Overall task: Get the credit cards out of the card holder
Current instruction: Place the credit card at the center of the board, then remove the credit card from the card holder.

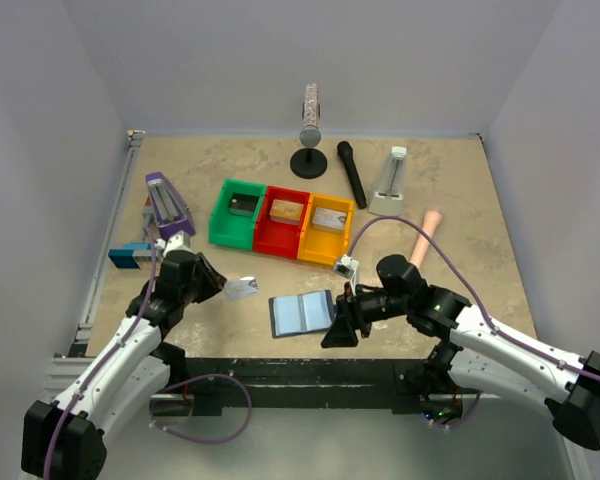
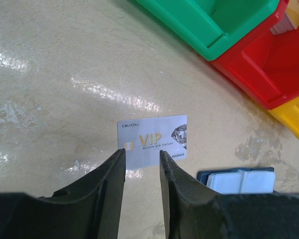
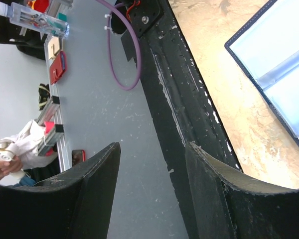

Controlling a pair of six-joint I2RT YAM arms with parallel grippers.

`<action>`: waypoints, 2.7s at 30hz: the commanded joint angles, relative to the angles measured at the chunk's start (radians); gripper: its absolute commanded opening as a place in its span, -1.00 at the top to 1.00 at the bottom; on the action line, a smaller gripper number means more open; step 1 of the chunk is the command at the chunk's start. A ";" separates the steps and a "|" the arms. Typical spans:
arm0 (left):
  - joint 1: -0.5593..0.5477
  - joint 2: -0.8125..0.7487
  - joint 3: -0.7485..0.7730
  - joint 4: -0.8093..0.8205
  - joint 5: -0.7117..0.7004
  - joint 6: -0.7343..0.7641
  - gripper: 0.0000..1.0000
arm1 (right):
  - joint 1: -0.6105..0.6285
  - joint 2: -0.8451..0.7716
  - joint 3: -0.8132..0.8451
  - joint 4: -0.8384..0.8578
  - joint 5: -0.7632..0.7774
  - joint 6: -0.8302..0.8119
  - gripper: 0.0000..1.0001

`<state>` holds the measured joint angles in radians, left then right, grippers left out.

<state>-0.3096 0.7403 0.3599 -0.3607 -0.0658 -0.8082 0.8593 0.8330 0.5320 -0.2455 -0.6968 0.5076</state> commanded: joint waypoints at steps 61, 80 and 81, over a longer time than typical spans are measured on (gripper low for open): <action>-0.772 0.013 -0.090 0.204 -0.212 -0.361 -0.03 | -0.151 0.318 -0.001 -0.054 0.501 0.063 1.00; -0.761 0.176 0.014 0.252 -0.207 -0.255 -0.14 | -0.092 0.265 -0.061 -0.037 0.487 0.123 1.00; -0.761 0.182 0.016 0.258 -0.204 -0.253 -0.14 | -0.094 0.265 -0.058 -0.041 0.487 0.120 1.00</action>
<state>-1.0737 0.9096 0.3374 -0.1432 -0.2623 -1.0977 0.7639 1.1221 0.4686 -0.2989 -0.2054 0.6285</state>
